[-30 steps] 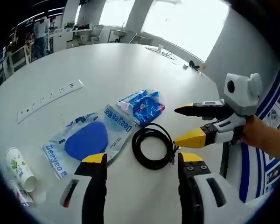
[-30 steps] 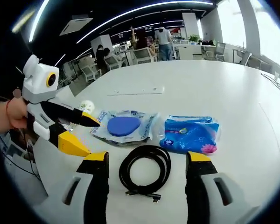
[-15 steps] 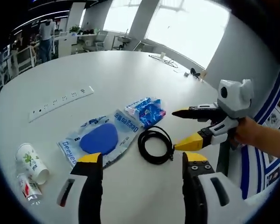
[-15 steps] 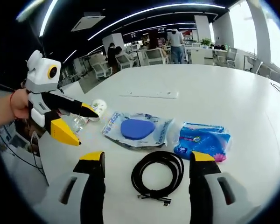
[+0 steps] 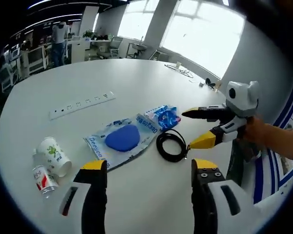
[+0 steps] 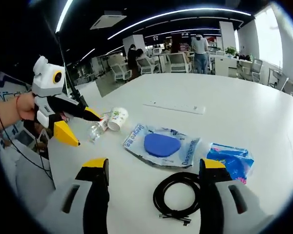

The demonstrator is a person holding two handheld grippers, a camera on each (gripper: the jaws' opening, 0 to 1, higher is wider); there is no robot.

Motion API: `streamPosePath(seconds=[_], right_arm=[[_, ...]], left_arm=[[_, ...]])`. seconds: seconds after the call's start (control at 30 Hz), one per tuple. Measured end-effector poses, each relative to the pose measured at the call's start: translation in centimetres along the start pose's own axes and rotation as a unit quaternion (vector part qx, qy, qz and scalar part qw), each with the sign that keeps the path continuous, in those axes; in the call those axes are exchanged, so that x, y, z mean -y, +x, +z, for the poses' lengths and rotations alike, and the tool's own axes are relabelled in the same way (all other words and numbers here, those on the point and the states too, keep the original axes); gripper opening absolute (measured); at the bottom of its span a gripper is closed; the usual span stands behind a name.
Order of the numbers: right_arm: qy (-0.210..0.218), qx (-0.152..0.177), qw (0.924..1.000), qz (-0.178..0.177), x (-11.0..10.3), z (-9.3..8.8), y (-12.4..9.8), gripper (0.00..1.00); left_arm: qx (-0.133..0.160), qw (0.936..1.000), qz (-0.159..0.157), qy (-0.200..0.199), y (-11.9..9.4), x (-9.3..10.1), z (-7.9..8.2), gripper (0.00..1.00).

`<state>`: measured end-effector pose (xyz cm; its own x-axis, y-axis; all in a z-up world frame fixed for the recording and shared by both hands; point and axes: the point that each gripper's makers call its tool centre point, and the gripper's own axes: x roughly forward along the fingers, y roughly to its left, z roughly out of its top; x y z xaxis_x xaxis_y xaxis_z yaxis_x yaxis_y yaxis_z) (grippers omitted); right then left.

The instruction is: Arrange the tabletop items into an orderly group along one side of the table until the central work area is clear of visible clutter.

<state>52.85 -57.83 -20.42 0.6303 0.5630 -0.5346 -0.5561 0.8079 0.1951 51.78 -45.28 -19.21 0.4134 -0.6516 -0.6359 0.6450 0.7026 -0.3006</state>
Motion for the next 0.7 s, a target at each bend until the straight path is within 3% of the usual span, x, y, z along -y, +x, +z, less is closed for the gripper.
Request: streamPosePath(seconds=[0.4, 0.7], right_arm=[[-0.027, 0.001, 0.9989, 0.039, -2.7, 1.5, 0.9, 0.76], [-0.077, -0.013, 0.9913, 0.106, -5.5, 3.5, 2.4, 0.74]], left_arm=[[0.019, 0.9993, 0.021, -0.022, -3.8, -1.6, -1.1, 0.71], [0.047, 0.9967, 0.044, -0.049, -8.4, -3.6, -2.0, 0.71]])
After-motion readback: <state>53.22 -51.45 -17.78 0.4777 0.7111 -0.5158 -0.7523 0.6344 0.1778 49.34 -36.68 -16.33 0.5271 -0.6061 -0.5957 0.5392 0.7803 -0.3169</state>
